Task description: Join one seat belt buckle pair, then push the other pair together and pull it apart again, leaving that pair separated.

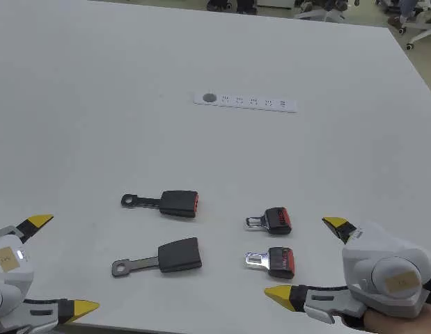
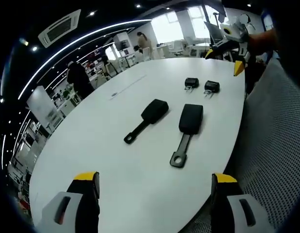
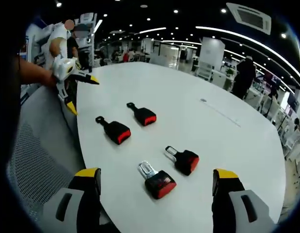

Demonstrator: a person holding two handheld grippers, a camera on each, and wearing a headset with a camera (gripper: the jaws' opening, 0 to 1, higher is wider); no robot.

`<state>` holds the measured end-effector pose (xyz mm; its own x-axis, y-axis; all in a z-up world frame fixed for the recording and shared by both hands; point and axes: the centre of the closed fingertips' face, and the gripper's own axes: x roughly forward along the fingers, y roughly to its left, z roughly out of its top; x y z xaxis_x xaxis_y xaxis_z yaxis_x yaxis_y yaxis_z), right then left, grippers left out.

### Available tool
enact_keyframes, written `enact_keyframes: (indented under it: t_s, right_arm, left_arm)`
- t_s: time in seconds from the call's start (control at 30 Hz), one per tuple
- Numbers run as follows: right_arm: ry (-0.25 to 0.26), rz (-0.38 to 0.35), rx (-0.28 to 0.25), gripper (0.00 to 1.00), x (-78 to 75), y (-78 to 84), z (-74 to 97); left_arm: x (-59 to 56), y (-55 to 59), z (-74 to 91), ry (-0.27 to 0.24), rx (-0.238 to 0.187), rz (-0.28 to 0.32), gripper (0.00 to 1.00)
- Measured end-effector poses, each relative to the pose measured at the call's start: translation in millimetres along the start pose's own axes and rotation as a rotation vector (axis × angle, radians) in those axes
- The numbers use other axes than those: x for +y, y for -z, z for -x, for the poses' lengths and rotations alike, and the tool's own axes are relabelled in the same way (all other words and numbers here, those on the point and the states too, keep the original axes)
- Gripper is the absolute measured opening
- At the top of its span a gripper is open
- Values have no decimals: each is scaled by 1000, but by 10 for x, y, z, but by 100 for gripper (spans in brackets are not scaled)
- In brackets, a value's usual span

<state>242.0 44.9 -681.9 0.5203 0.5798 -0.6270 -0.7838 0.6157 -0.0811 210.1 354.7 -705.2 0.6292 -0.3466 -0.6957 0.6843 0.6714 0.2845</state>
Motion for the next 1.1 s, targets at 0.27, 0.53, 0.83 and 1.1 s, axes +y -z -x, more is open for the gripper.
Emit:
enact_keyframes:
  t_s: [0.27, 0.53, 0.83, 1.1]
  right_arm:
    - [1, 4, 0, 92, 6, -1, 13]
    - [-4, 2, 5, 92, 17, 8, 0]
    - [-7, 14, 6, 90, 35, 3, -3]
    - [-14, 16, -3, 87, 49, -29, -10]
  left_arm:
    - [39, 73, -28, -6, 9, 2, 96]
    - [50, 110, -41, -9, 20, 1, 95]
    - [28, 105, -44, -10, 28, -2, 95]
    - [40, 103, -38, -15, 26, 1, 94]
